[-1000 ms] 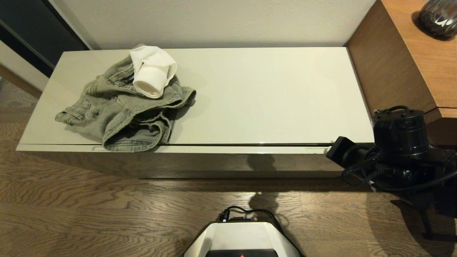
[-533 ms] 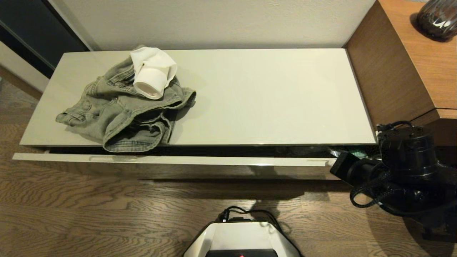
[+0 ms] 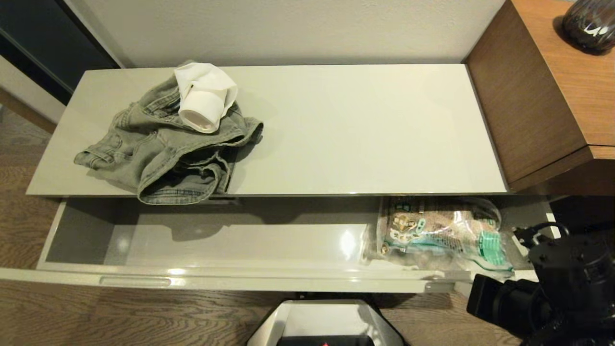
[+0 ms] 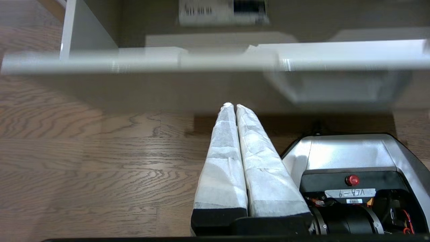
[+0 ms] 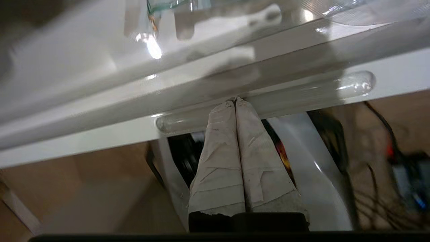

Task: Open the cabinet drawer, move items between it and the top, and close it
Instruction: Open the drawer

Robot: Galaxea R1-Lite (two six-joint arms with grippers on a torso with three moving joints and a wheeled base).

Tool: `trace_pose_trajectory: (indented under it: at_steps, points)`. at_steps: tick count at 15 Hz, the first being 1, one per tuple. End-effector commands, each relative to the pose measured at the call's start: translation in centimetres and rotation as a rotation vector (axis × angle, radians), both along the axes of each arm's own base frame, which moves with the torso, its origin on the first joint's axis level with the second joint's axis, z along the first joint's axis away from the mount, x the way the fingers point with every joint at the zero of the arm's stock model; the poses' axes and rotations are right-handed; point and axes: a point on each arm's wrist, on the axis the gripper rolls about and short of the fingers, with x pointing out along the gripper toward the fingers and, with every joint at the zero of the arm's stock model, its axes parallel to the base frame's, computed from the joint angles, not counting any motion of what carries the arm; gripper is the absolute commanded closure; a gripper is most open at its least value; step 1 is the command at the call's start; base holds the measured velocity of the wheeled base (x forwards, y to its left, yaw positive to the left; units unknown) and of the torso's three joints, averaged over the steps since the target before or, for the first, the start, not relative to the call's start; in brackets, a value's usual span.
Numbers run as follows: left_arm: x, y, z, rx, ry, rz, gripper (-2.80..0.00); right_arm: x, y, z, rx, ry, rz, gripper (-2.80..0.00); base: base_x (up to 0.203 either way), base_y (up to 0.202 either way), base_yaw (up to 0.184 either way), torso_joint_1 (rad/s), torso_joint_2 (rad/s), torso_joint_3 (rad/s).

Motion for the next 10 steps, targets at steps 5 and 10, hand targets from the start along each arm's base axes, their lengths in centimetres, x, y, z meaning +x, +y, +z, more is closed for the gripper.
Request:
trace_pose_trajectory:
  at_steps: [5,10]
  points:
    - [0.0,0.0,0.0,0.0,0.002,0.0,0.0,-7.0,-4.5,4.1,0.074,-0.05,-0.024,0.0,0.0,0.0,0.0,0.0,0.0,0.0]
    - [0.0,0.0,0.0,0.0,0.001,0.0,0.0,-7.6,-6.9,7.5,-0.054,-0.205,-0.131,0.0,0.0,0.0,0.0,0.0,0.0,0.0]
